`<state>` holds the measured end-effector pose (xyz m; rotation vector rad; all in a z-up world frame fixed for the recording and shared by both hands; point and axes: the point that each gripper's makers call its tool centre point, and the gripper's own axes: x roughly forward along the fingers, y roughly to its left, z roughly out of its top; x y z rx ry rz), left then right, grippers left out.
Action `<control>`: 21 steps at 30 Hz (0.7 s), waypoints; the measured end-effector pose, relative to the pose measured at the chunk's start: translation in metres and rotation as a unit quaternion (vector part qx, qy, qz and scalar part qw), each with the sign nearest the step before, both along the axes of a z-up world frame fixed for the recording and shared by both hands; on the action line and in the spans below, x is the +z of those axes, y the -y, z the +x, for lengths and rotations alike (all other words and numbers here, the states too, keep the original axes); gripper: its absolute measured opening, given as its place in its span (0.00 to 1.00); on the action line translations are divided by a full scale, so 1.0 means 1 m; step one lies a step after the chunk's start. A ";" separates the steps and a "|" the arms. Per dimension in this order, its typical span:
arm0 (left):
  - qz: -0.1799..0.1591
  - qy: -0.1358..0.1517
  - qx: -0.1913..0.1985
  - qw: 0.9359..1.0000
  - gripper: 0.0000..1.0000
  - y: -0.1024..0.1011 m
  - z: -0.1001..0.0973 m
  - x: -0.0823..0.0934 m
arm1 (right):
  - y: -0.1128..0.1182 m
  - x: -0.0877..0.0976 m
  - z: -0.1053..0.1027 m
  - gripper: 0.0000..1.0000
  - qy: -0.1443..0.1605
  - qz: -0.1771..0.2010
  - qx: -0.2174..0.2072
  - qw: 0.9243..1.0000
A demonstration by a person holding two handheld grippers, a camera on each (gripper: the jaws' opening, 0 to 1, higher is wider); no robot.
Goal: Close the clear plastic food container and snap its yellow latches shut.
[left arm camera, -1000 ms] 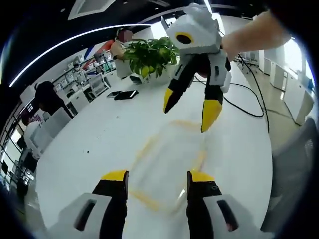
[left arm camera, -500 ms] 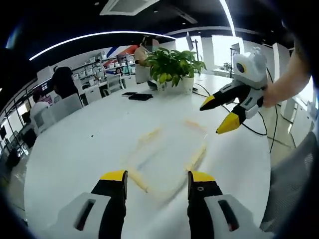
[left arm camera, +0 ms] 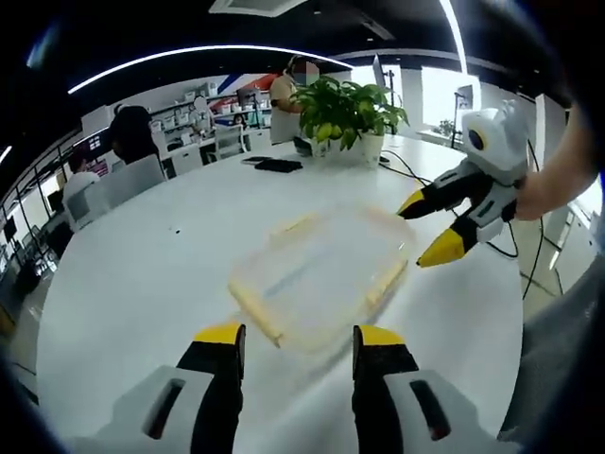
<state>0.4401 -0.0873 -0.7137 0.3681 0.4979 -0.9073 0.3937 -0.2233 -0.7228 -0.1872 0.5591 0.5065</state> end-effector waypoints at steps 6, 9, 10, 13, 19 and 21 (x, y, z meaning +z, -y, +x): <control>0.004 0.004 -0.011 1.000 0.35 0.001 -0.003 0.000 | -0.006 0.000 -0.001 0.35 0.004 -0.002 0.013 1.000; 0.003 0.001 -0.012 1.000 0.35 0.001 -0.003 -0.001 | -0.006 -0.001 -0.001 0.34 0.002 0.001 0.008 1.000; 0.004 0.002 -0.013 1.000 0.35 0.001 -0.003 -0.001 | -0.006 -0.001 0.000 0.33 0.003 0.001 0.006 1.000; 0.006 0.003 -0.014 1.000 0.35 0.001 -0.002 -0.002 | -0.006 -0.002 0.001 0.33 0.001 -0.001 0.006 1.000; 0.017 0.005 -0.016 1.000 0.34 0.001 0.003 -0.005 | -0.005 -0.002 0.007 0.31 0.003 -0.008 0.005 1.000; 0.017 0.005 -0.014 1.000 0.34 0.002 0.005 -0.005 | -0.004 -0.002 0.010 0.31 0.003 -0.009 0.003 1.000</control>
